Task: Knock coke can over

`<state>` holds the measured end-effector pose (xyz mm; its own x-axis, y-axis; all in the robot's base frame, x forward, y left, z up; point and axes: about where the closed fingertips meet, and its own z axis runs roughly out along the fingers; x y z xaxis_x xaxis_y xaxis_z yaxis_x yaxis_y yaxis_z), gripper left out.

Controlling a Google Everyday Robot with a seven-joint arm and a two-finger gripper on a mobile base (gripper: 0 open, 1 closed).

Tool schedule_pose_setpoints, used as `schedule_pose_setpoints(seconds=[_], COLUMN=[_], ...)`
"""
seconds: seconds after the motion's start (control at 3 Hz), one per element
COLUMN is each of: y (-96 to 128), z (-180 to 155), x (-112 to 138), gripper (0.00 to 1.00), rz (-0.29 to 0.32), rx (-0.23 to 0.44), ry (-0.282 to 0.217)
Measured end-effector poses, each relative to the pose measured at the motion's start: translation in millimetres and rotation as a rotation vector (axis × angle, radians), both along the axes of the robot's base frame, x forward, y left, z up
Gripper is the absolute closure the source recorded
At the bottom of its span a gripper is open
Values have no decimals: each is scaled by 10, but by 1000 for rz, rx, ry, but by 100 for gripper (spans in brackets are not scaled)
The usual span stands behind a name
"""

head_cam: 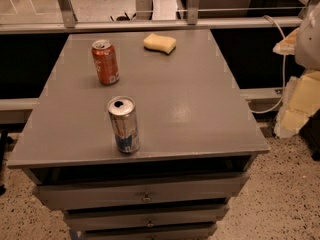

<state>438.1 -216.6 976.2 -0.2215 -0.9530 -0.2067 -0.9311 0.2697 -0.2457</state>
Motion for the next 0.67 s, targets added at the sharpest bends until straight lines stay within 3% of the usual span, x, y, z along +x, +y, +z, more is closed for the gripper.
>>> schedule_pose_setpoints(seconds=[0.33, 0.67], y=[0, 111], z=[0, -128], x=[0, 114], gripper=[0, 0], rz=[0, 24], rx=[0, 87], ry=[0, 39])
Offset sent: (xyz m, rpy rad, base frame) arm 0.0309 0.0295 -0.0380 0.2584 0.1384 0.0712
